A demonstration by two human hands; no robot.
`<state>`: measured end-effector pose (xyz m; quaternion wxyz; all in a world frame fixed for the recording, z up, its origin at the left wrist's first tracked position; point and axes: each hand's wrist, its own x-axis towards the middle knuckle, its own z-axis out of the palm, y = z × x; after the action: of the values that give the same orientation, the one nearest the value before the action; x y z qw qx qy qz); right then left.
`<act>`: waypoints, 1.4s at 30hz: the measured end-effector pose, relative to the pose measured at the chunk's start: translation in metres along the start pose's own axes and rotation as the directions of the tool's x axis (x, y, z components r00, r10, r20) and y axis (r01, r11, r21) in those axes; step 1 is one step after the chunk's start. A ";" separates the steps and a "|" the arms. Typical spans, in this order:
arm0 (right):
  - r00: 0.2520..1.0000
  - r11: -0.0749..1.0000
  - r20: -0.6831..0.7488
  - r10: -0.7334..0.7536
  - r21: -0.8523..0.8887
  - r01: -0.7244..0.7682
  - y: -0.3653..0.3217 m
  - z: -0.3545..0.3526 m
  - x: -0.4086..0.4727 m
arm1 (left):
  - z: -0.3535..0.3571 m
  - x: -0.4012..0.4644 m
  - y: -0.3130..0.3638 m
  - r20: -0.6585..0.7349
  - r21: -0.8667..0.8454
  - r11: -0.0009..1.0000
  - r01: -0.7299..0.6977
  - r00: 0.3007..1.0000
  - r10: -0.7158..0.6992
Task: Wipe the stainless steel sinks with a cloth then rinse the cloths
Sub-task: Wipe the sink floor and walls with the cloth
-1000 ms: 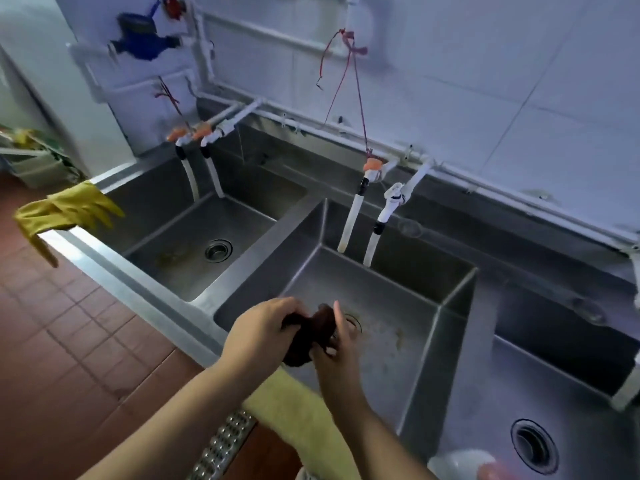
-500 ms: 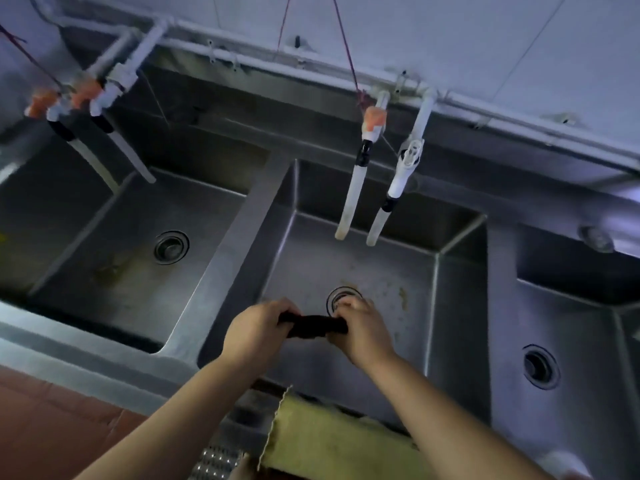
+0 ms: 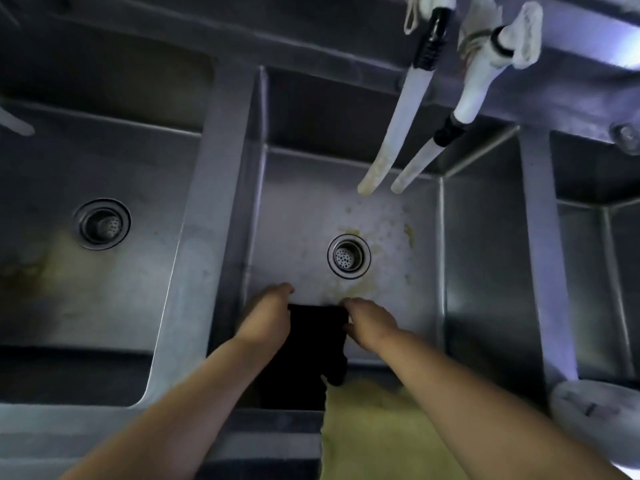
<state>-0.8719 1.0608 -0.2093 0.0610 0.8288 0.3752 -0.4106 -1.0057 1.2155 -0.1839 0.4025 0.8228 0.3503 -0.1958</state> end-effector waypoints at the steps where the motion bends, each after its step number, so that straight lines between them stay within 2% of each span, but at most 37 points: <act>1: 0.999 0.997 0.006 -0.044 -0.064 0.045 -0.001 0.003 0.005 | -0.007 0.004 0.000 -0.008 0.082 0.996 -0.046 0.999 0.046; 3: 0.980 0.961 0.041 -0.197 -0.190 0.201 -0.005 0.012 0.015 | -0.026 0.007 0.005 -0.001 0.311 0.936 -0.163 0.985 0.172; 6: 0.893 0.857 0.113 -0.436 -0.249 0.451 -0.005 0.033 0.032 | -0.058 0.009 0.018 -0.028 0.625 0.699 -0.347 0.885 0.465; 8: 0.807 0.769 0.149 -0.571 -0.245 0.590 -0.005 0.049 0.049 | -0.082 0.010 0.027 -0.030 0.728 0.566 -0.387 0.806 0.591; 10: 0.689 0.621 0.260 -0.677 -0.301 0.724 -0.008 0.068 0.069 | -0.101 0.021 0.029 -0.020 0.769 0.502 -0.395 0.770 0.638; 11: 0.671 0.588 0.318 -0.669 -0.326 0.740 -0.010 0.073 0.077 | -0.108 0.029 0.029 -0.022 0.788 0.480 -0.386 0.761 0.648; 13: 0.667 0.546 0.324 -0.671 -0.393 0.740 -0.009 0.080 0.093 | -0.117 0.047 0.026 -0.024 0.814 0.452 -0.364 0.757 0.653; 17: 0.661 0.552 0.012 -0.750 -0.540 0.636 -0.006 0.085 0.120 | -0.118 0.073 0.015 -0.070 0.830 0.466 -0.307 0.771 0.633; 21: 0.667 0.624 -0.143 -0.731 -0.537 0.568 -0.010 0.056 0.164 | -0.116 0.077 0.010 -0.127 0.777 0.530 -0.340 0.739 0.661; 27: 0.764 0.783 -0.305 -0.569 -0.485 0.389 -0.003 -0.021 0.235 | -0.118 0.078 0.009 -0.145 0.741 0.574 -0.349 0.751 0.644; 31: 0.792 0.859 -0.415 -0.448 -0.445 0.253 0.017 -0.071 0.272 | -0.119 0.081 0.008 -0.123 0.755 0.567 -0.330 0.778 0.616; 35: 0.793 0.889 -0.485 -0.368 -0.434 0.147 0.026 -0.086 0.286 | -0.117 0.077 0.006 -0.141 0.746 0.577 -0.333 0.768 0.625; 38: 0.814 0.898 -0.486 -0.318 -0.430 0.094 0.019 -0.076 0.280 | -0.116 0.075 0.006 -0.138 0.752 0.576 -0.320 0.778 0.613; 40: 0.823 0.899 -0.467 -0.323 -0.424 0.112 0.011 -0.061 0.267 | -0.116 0.075 0.007 -0.139 0.770 0.568 -0.292 0.791 0.596; 42: 0.813 0.882 -0.431 -0.391 -0.428 0.197 0.002 -0.036 0.244 | -0.116 0.074 0.007 -0.130 0.783 0.555 -0.283 0.797 0.590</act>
<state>-0.7545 1.2135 -0.3629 0.0475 0.8114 0.5727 -0.1068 -0.9454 1.3363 -0.1555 0.0009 0.9946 0.0925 -0.0473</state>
